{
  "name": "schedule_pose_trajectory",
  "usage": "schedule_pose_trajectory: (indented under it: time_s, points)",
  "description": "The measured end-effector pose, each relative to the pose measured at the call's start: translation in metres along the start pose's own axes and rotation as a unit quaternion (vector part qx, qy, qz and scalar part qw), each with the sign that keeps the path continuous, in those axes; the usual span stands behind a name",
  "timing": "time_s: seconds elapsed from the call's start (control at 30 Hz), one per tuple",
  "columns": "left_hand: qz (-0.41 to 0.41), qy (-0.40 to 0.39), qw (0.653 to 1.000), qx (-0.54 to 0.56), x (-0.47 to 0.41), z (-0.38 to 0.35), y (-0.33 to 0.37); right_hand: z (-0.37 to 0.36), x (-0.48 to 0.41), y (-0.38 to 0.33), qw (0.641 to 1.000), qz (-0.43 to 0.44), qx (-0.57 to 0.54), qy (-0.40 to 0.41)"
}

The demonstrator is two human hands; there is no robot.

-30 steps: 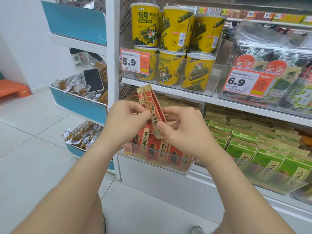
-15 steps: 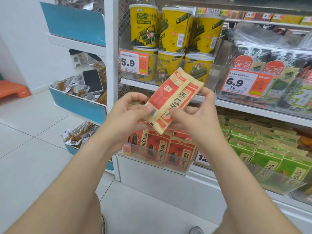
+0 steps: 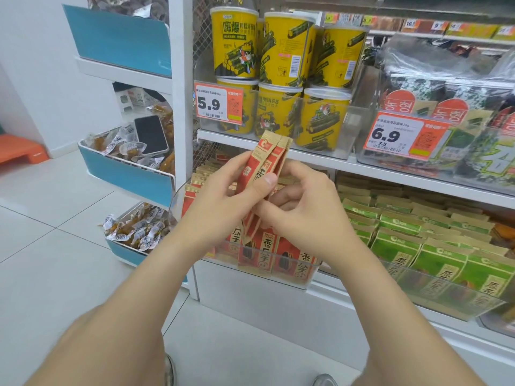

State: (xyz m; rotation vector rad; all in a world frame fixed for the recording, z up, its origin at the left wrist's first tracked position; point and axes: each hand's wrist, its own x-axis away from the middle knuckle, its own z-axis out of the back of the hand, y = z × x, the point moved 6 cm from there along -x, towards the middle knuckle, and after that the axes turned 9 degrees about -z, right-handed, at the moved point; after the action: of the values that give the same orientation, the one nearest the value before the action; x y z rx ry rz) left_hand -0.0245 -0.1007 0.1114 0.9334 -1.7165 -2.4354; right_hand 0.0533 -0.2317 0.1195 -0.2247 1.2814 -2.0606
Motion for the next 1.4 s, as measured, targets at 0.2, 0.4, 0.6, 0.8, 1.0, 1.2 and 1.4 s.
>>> schedule_pose_trajectory:
  time_s: [0.2,0.4,0.6,0.8,1.0,1.2,1.4]
  points:
    - [0.051,-0.026,0.998,0.025,0.003,-0.006,0.0,0.009,0.0,0.002,0.982,-0.066,-0.175,0.018]
    - [0.07,-0.033,0.997,0.022,0.003,-0.016,-0.004,0.015,-0.002,0.007,0.963,-0.081,-0.246,0.082]
    - [0.098,0.015,0.993,0.059,-0.014,-0.014,-0.042,0.013,-0.003,0.005,0.958,-0.083,-0.27,0.05]
    - [0.061,0.02,0.996,0.055,-0.012,-0.022,-0.036,0.014,-0.001,0.003,0.971,-0.026,-0.222,0.089]
    - [0.077,0.03,0.993,0.085,-0.012,-0.023,-0.031,0.014,-0.002,0.004,0.978,-0.008,-0.191,0.09]
    - [0.078,-0.024,0.987,0.138,0.0,-0.023,-0.022,0.012,-0.003,0.004,0.979,-0.001,-0.187,0.086]
    - [0.082,0.017,0.987,0.134,0.003,-0.019,-0.016,0.01,-0.005,0.005,0.982,0.01,-0.174,0.067]
